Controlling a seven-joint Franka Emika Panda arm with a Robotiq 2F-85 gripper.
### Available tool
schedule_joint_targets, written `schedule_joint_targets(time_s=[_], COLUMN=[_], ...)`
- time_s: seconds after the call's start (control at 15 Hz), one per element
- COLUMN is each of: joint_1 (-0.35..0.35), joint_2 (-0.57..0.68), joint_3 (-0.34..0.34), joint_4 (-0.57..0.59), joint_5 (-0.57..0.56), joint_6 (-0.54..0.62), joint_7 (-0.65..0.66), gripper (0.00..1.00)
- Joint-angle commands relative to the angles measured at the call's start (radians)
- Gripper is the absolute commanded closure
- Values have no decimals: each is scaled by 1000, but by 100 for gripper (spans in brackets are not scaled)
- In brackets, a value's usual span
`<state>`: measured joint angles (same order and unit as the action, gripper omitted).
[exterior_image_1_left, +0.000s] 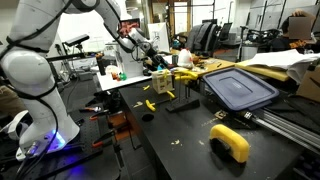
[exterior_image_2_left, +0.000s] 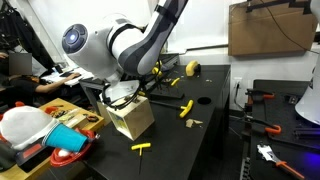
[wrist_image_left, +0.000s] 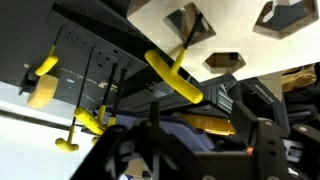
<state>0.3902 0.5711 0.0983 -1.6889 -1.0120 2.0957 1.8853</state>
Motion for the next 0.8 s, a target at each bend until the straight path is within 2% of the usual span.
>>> schedule_joint_targets(time_s=[0.0,0.33,0.53,0.73], joint_1=[-64,-208,-370,-532], joint_2=[-58,-117,-126,-106], joint_3=[33,82,202,342], joint_4=[-39,-63,-65,-45], joint_5=[66,281,398,535], joint_6=[72,261,316,315], joint_7=[-104,-484,-734,-989], gripper=[0,0,0,0])
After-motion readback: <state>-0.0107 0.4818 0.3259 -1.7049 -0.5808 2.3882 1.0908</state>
